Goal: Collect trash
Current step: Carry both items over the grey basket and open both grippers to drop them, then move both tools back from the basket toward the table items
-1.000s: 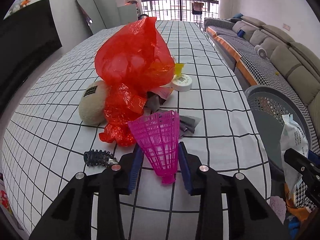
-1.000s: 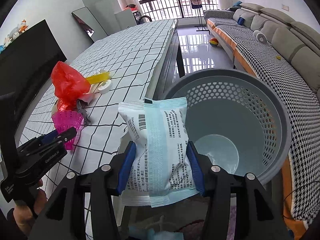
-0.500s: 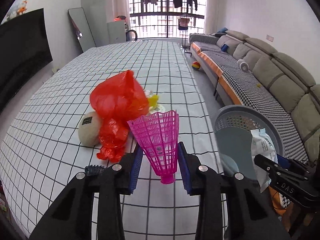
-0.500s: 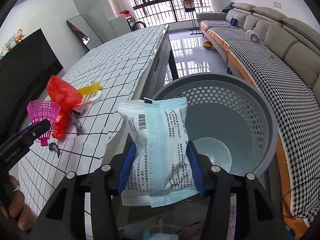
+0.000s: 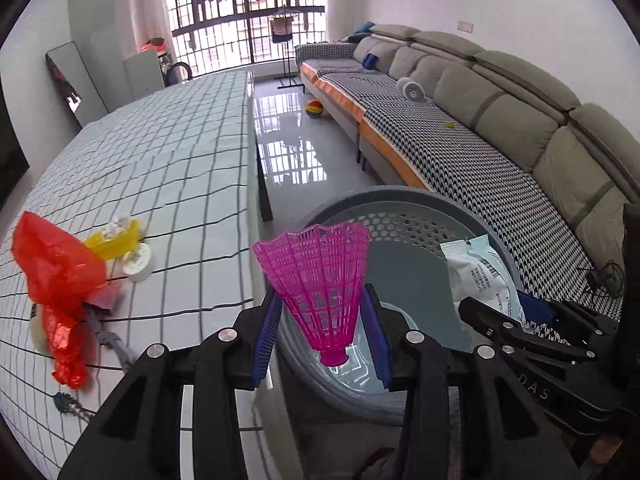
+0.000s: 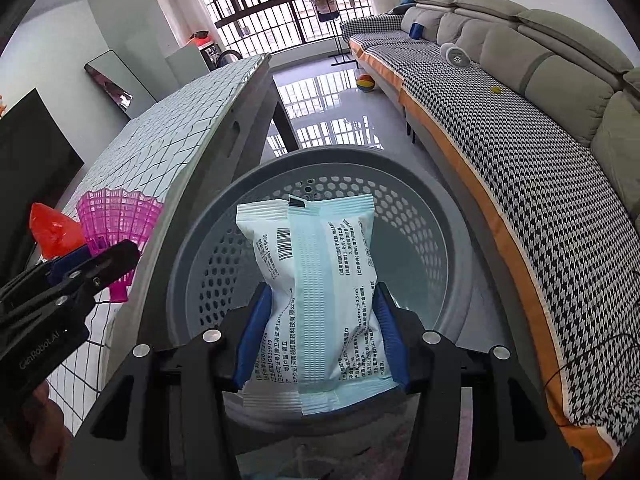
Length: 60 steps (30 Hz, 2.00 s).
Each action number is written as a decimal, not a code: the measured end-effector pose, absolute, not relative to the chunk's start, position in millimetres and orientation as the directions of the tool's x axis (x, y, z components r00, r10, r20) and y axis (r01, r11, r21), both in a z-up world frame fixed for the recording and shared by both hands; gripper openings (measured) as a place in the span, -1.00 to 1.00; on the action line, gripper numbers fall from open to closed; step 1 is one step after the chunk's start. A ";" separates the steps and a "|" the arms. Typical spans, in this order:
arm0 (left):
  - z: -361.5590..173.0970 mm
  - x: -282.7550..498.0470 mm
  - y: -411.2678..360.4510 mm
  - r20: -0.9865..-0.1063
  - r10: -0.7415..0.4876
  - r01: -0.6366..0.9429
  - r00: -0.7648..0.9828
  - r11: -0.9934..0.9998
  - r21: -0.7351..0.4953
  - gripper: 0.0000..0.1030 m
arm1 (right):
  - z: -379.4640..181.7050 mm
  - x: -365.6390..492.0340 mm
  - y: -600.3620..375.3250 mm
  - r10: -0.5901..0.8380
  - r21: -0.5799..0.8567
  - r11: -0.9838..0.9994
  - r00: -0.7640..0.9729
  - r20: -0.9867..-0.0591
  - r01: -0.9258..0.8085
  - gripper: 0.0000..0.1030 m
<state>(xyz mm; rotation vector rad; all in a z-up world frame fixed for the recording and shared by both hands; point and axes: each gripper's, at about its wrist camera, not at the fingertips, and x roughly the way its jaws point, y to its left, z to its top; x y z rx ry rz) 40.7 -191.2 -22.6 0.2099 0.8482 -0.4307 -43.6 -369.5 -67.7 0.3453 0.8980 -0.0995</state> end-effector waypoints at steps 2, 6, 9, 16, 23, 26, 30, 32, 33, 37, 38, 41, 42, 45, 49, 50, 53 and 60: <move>-31.0 45.7 -199.3 -0.777 -0.289 0.458 0.559 0.889 -0.001 -0.20 | -72.8 -41.7 -376.3 0.068 0.259 0.939 0.617 -0.784 0.227 -0.02; -43.2 48.6 -208.3 -0.790 -0.294 0.468 0.537 0.884 -0.010 -0.20 | -80.5 -36.7 -381.9 0.073 0.262 0.938 0.606 -0.792 0.228 -0.02; -47.1 52.2 -207.7 -0.793 -0.296 0.467 0.532 0.884 -0.016 -0.11 | -81.4 -36.1 -384.1 0.066 0.257 0.939 0.612 -0.788 0.229 -0.01; -44.1 47.6 -202.7 -0.781 -0.288 0.446 0.555 0.895 -0.012 0.31 | -77.4 -39.5 -389.8 0.050 0.261 0.934 0.631 -0.774 0.245 0.17; -43.6 43.8 -194.8 -0.781 -0.268 0.429 0.564 0.903 0.000 0.40 | -81.1 -42.7 -382.1 0.050 0.255 0.935 0.618 -0.785 0.247 0.17; -42.9 41.2 -192.0 -0.778 -0.262 0.424 0.570 0.906 0.006 0.47 | -83.5 -45.2 -377.2 0.045 0.248 0.936 0.615 -0.787 0.249 0.17; -40.2 37.7 -186.5 -0.772 -0.258 0.417 0.580 0.909 0.010 0.56 | -87.1 -46.9 -375.0 0.049 0.249 0.935 0.604 -0.795 0.253 0.17; -38.8 36.7 -183.2 -0.770 -0.254 0.413 0.586 0.911 0.014 0.60 | -87.9 -48.4 -372.3 0.047 0.247 0.935 0.599 -0.799 0.256 0.17; -37.8 36.1 -181.7 -0.768 -0.252 0.411 0.588 0.911 0.016 0.61 | -87.4 -49.1 -370.4 0.046 0.245 0.935 0.597 -0.801 0.257 0.17; -32.3 33.8 -174.5 -0.760 -0.250 0.405 0.599 0.914 0.019 0.65 | -82.5 -53.0 -366.9 0.047 0.246 0.935 0.599 -0.800 0.255 0.18; -30.5 33.4 -172.2 -0.758 -0.252 0.404 0.602 0.915 0.017 0.67 | -80.8 -53.8 -366.0 0.045 0.244 0.936 0.601 -0.798 0.253 0.19; -24.2 32.5 -164.3 -0.749 -0.262 0.398 0.609 0.917 0.003 0.69 | -74.5 -55.7 -362.6 0.037 0.237 0.939 0.614 -0.789 0.248 0.22; -22.2 32.2 -160.9 -0.745 -0.266 0.397 0.611 0.918 -0.002 0.70 | -72.1 -55.6 -361.7 0.035 0.236 0.940 0.618 -0.786 0.246 0.22; -15.1 30.5 -151.2 -0.734 -0.275 0.393 0.621 0.919 -0.012 0.73 | -64.8 -53.1 -357.7 0.030 0.230 0.943 0.626 -0.779 0.242 0.23; -7.0 29.7 -134.7 -0.725 -0.274 0.383 0.632 0.924 -0.016 0.73 | -55.1 -49.9 -352.5 0.024 0.229 0.943 0.639 -0.769 0.241 0.24; -4.4 29.7 -129.0 -0.722 -0.276 0.379 0.635 0.925 -0.021 0.73 | -52.4 -49.4 -350.4 0.018 0.225 0.944 0.641 -0.767 0.242 0.24; 2.6 29.9 -110.7 -0.715 -0.273 0.364 0.644 0.931 -0.028 0.73 | -43.2 -48.9 -342.1 -0.001 0.208 0.948 0.654 -0.757 0.242 0.25; 14.0 27.1 -60.7 -0.698 -0.218 0.293 0.682 0.956 -0.013 0.74 | -30.2 -53.7 -319.8 0.022 0.245 0.942 0.685 -0.728 0.230 0.31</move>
